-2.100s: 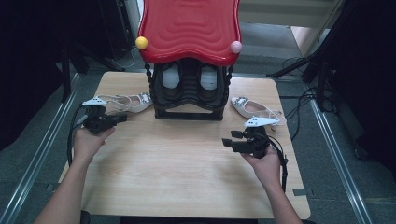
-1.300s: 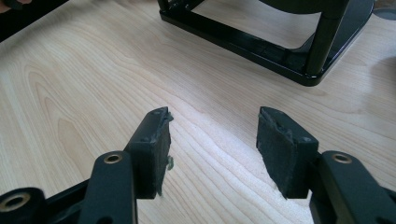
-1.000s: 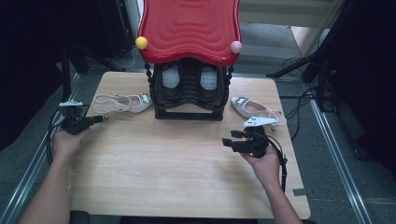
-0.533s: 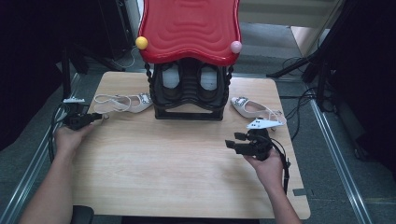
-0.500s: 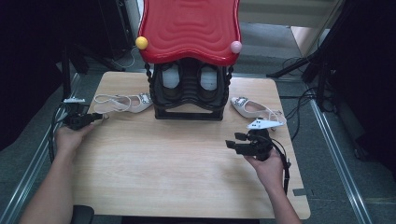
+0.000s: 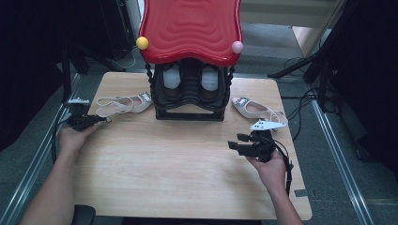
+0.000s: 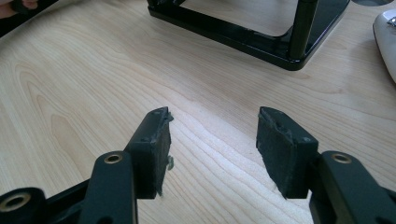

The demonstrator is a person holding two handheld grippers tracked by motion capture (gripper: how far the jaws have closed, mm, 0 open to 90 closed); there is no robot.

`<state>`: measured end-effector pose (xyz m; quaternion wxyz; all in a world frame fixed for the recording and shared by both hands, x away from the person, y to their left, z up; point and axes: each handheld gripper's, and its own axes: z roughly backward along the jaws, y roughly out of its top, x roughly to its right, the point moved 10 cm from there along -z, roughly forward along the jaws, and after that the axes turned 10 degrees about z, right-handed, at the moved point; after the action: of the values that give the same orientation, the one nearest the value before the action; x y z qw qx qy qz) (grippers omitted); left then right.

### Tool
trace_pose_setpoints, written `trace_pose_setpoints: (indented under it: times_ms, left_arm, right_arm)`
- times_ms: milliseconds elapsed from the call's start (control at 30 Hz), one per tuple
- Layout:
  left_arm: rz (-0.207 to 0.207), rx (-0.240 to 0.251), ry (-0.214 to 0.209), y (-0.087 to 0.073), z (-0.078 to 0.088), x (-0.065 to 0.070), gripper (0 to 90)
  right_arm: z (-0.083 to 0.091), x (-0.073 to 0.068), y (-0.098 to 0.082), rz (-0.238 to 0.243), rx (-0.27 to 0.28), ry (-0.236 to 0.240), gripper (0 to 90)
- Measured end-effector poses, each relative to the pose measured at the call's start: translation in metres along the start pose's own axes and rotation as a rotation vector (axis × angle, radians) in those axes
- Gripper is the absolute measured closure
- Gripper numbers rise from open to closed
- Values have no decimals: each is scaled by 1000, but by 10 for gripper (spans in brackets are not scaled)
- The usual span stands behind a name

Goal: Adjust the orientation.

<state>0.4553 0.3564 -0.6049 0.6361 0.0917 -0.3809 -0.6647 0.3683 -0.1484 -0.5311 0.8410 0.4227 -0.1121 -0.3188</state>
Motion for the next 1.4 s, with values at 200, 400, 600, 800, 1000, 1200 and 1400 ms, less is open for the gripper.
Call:
trace_pose_setpoints:
  times_ms: [200,400,600,800,1000,1200,1400]
  left_arm:
    - [25,-19,-28,-7,2,9,900]
    - [59,-16,-39,-13,7,18,900]
    - [51,-46,-42,-21,7,30,899]
    - [81,-57,-79,-23,10,44,896]
    - [100,-65,-90,-24,9,55,893]
    - [114,-69,-86,-24,7,63,882]
    - [136,-89,-82,-24,4,70,882]
  right_arm:
    - [-1,0,2,0,1,2,456]
    - [-4,-2,4,11,-1,11,456]
    - [-8,-4,8,16,-1,22,456]
    - [-11,-4,11,20,1,27,456]
    - [-14,-6,13,23,-2,33,456]
    - [-14,-6,14,26,-2,36,456]
    - [-13,-6,14,26,3,33,456]
